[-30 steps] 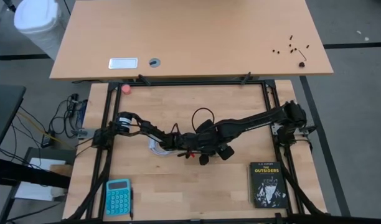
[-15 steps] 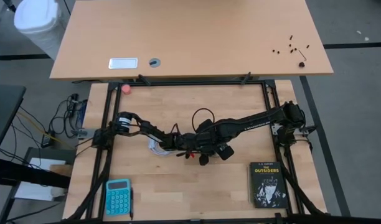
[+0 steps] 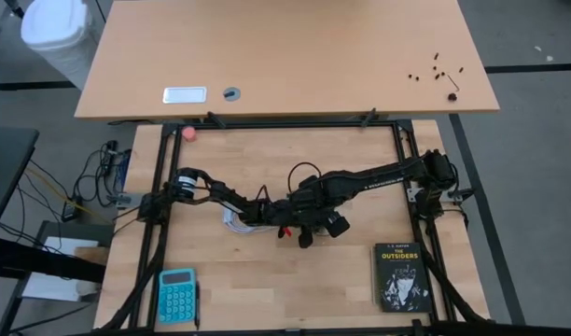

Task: Screw lightbulb
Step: Insert the white lightbulb into the silver lamp

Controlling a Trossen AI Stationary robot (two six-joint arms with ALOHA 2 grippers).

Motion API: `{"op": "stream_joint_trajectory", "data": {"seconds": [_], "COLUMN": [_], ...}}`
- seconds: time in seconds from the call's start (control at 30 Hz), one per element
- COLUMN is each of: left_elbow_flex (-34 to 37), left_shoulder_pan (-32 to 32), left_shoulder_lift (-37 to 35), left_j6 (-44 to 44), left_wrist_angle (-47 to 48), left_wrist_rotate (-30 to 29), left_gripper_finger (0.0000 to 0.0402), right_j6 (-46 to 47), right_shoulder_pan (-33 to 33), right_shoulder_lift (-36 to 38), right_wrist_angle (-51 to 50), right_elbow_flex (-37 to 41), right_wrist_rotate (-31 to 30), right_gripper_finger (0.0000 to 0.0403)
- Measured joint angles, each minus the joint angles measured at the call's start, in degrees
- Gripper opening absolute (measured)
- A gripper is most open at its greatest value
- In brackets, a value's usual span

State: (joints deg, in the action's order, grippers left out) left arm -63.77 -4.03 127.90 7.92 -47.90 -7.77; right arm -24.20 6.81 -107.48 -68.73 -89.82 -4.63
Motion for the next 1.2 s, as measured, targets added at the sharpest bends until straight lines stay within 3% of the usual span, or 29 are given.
{"op": "stream_joint_trajectory", "data": {"seconds": [0.27,1.2], "left_elbow_flex": [-0.02,0.02], "left_shoulder_pan": [0.00,-0.15], "left_shoulder_lift": [0.00,0.07], "left_j6": [0.00,1.89], "left_wrist_angle": [0.02,-0.70], "left_wrist_rotate": [0.00,-3.51], "left_gripper_finger": [0.0171,0.0171], "right_j6": [3.74,22.84], "right_shoulder_pan": [-0.94,-1.99], "right_shoulder_lift": [0.00,0.02], "right_wrist_angle": [-1.57,-1.86], "right_elbow_flex": [-0.02,0.20], "right_wrist_rotate": [1.19,4.93], "right_gripper_finger": [0.0280,0.0271]}}
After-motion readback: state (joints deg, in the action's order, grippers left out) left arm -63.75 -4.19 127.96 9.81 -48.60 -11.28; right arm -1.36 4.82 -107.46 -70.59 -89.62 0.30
